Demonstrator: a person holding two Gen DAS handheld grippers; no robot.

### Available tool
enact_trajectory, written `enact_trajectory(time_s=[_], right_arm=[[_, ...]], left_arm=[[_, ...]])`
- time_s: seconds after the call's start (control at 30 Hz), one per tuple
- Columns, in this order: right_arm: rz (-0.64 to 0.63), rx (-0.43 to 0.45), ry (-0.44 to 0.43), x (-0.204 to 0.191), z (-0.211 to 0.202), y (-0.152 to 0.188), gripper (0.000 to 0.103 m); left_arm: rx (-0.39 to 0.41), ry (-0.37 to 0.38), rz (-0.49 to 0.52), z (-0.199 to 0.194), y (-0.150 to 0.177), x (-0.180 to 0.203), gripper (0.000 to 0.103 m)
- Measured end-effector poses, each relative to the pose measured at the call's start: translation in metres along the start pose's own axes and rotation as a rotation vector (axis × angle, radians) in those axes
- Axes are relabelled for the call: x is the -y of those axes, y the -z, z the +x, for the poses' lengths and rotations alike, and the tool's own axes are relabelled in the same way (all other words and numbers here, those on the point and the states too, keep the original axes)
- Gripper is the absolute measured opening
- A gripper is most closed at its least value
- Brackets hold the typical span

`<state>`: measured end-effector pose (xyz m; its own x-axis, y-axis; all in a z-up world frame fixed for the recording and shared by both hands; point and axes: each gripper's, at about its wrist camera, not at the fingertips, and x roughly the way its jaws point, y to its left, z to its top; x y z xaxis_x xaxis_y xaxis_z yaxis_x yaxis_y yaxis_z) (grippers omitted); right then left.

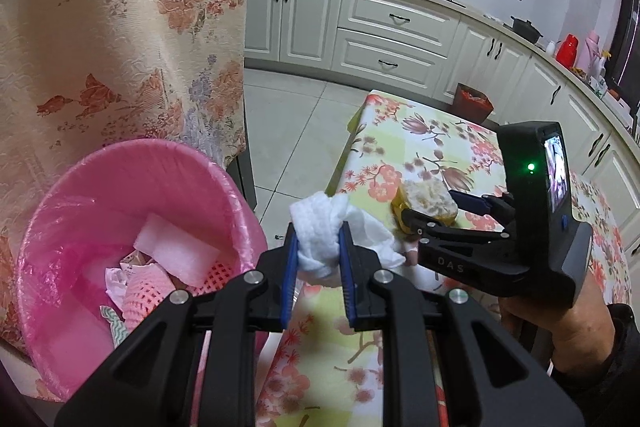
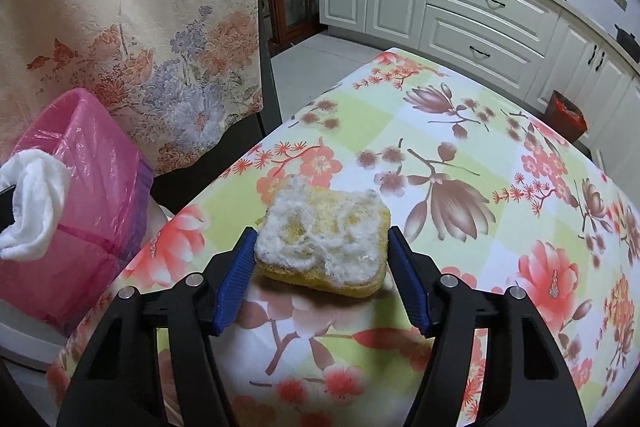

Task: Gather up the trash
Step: 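Grasp the yellow sponge with the right tool while the left tool holds the tissue, then carry the tissue and yellow sponge to the pink bin and release both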

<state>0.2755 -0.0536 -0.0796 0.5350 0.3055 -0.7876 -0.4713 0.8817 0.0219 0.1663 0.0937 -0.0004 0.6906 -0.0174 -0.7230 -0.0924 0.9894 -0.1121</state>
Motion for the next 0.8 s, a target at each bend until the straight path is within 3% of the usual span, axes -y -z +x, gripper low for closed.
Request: enact_trajectory(time_s=[0.37, 0.8], right_arm=[[0.023, 0.07, -0.011, 0.0, -0.052, 0.012, 0.061], [0.005, 0.173, -0.024, -0.019, -0.13, 0.016, 0.061]], left_arm=[[0.034, 0.009, -0.021, -0.026, 0.002, -0.004, 0.019], [0.108, 0.003, -0.048, -0.083, 0.007, -0.016, 0.019]])
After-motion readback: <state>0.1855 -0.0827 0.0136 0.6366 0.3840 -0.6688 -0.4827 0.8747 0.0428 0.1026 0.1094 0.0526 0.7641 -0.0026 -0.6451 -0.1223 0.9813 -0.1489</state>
